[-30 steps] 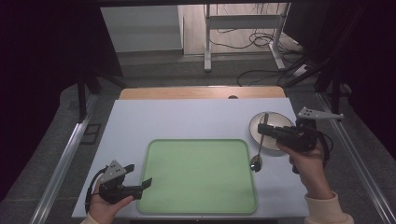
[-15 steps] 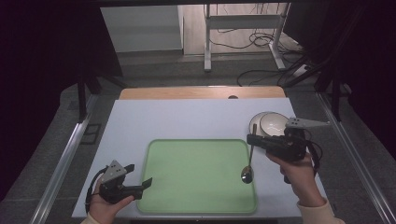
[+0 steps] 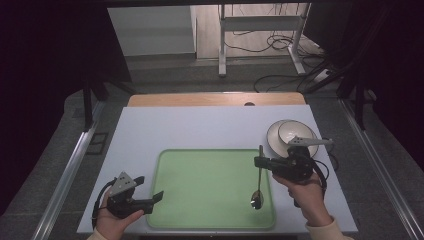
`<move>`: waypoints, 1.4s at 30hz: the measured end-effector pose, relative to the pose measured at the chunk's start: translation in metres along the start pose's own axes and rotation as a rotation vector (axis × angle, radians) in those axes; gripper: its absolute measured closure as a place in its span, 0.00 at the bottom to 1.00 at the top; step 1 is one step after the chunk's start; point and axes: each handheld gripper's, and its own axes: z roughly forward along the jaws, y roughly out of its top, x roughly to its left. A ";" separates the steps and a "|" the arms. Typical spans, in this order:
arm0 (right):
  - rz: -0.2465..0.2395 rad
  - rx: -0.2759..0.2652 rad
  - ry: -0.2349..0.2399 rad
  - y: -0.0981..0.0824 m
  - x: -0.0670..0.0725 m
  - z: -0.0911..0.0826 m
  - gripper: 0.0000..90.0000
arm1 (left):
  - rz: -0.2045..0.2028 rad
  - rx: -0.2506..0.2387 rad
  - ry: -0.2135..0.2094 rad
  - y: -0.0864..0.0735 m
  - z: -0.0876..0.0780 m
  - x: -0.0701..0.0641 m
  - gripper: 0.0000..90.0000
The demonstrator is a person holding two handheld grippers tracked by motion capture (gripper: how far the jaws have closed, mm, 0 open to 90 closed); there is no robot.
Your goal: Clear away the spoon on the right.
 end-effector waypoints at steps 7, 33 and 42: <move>0.057 0.105 -0.080 -0.018 -0.020 0.029 0.98 | 0.002 0.003 -0.002 0.000 0.000 0.000 0.16; -0.074 0.300 -0.306 -0.051 -0.027 0.086 0.83 | 0.010 0.010 -0.006 -0.001 0.001 0.001 0.16; -0.075 0.284 -0.369 -0.050 -0.027 0.089 0.31 | 0.011 0.010 -0.007 -0.001 0.001 0.001 0.16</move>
